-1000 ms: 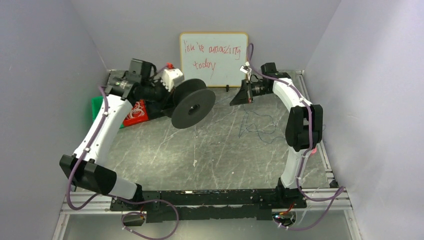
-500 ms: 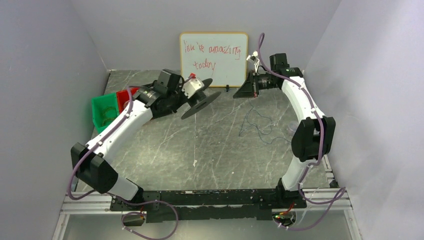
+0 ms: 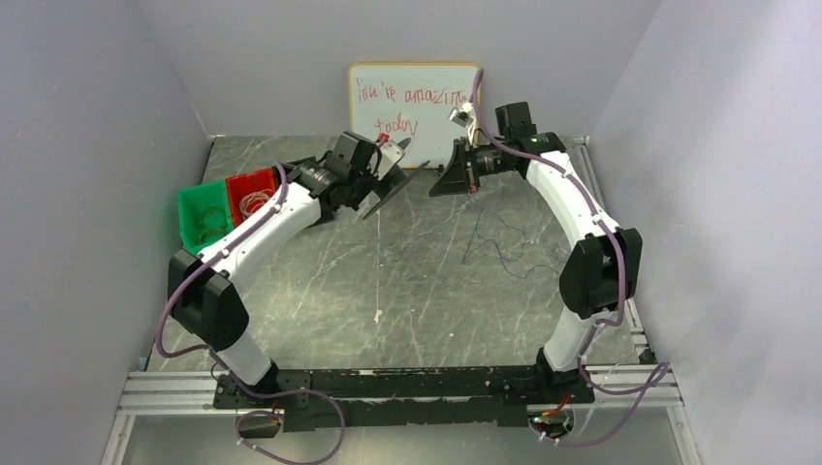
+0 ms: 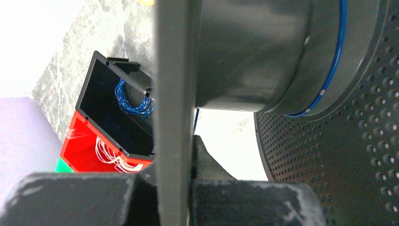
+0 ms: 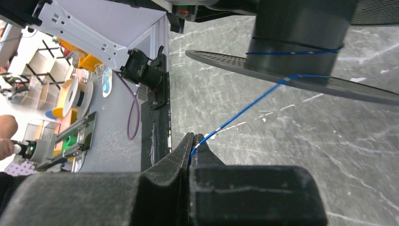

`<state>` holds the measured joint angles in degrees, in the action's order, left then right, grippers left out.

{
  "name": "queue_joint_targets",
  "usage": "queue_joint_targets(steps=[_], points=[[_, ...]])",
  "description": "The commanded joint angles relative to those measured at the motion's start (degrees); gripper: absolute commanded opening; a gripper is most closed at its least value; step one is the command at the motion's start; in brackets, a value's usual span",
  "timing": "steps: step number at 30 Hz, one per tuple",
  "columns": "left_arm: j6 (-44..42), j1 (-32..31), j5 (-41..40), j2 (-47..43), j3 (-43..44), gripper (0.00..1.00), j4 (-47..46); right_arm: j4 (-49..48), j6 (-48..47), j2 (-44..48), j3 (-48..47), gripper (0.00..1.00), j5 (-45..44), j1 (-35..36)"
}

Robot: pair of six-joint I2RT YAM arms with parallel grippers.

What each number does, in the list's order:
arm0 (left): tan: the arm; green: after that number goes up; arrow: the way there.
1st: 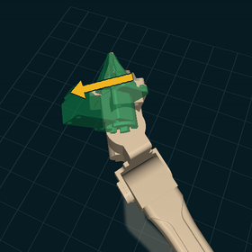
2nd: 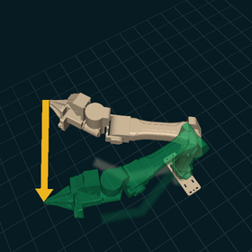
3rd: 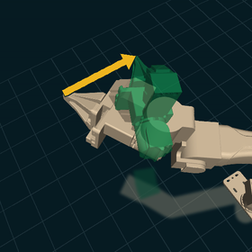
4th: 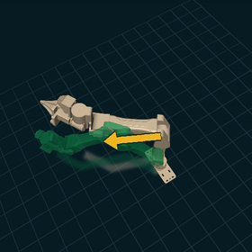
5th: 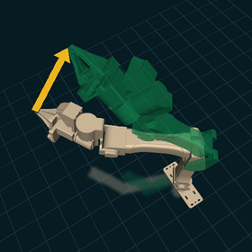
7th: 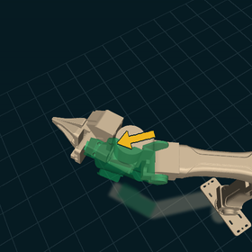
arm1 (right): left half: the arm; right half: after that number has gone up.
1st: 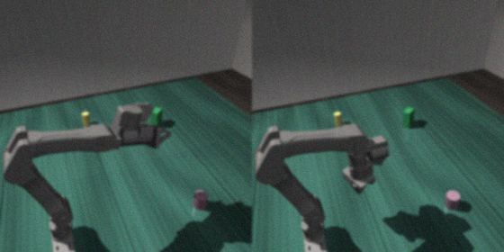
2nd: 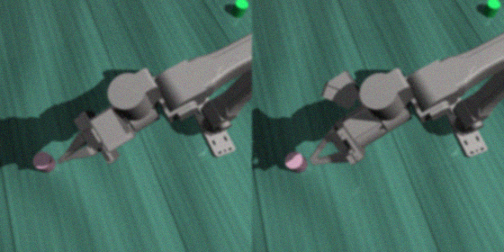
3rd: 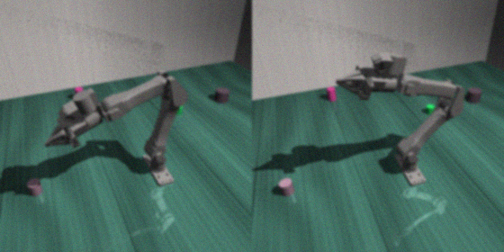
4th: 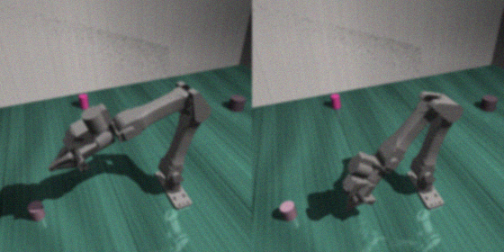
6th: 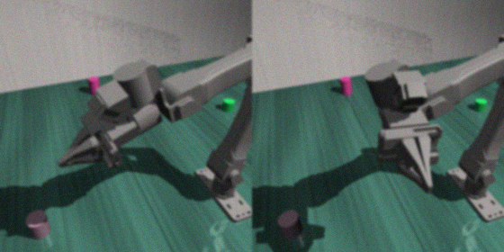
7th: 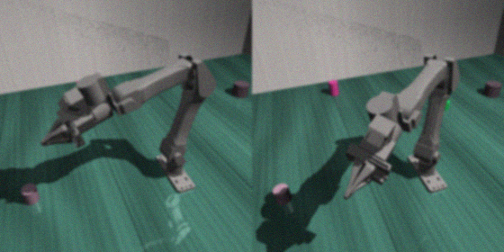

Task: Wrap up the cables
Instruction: Wrap the cable around the cable reel.

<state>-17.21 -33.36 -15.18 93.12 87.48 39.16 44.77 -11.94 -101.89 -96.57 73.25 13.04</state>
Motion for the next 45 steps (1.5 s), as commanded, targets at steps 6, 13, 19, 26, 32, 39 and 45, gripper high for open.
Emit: queue_joint_targets(steps=[6,13,19,26,32,39,45], points=[[10.57,0.35,-6.65,2.33,7.37,0.02,3.11,3.75,-3.76,1.72,-2.93,0.00,-0.78,7.52],[15.57,0.32,-9.05,4.55,11.17,0.02,5.20,3.48,-5.37,2.41,-0.86,0.00,-3.31,12.49],[22.62,0.71,-8.77,5.94,15.98,0.02,7.51,3.89,-7.23,1.97,1.39,0.00,-3.61,15.74],[29.74,4.21,-0.94,6.43,21.06,0.02,8.35,5.72,-10.24,0.39,2.55,0.00,-3.15,18.51],[35.02,10.00,10.15,3.88,22.79,0.02,5.58,6.96,-11.76,-1.80,2.79,0.00,-2.83,19.13],[39.53,16.12,18.99,0.26,24.02,0.02,3.51,8.21,-13.45,-3.33,2.54,0.00,-2.43,19.15],[42.06,22.02,27.42,-1.27,25.13,0.02,2.89,10.24,-15.98,-5.13,2.50,0.00,-2.76,18.83]])
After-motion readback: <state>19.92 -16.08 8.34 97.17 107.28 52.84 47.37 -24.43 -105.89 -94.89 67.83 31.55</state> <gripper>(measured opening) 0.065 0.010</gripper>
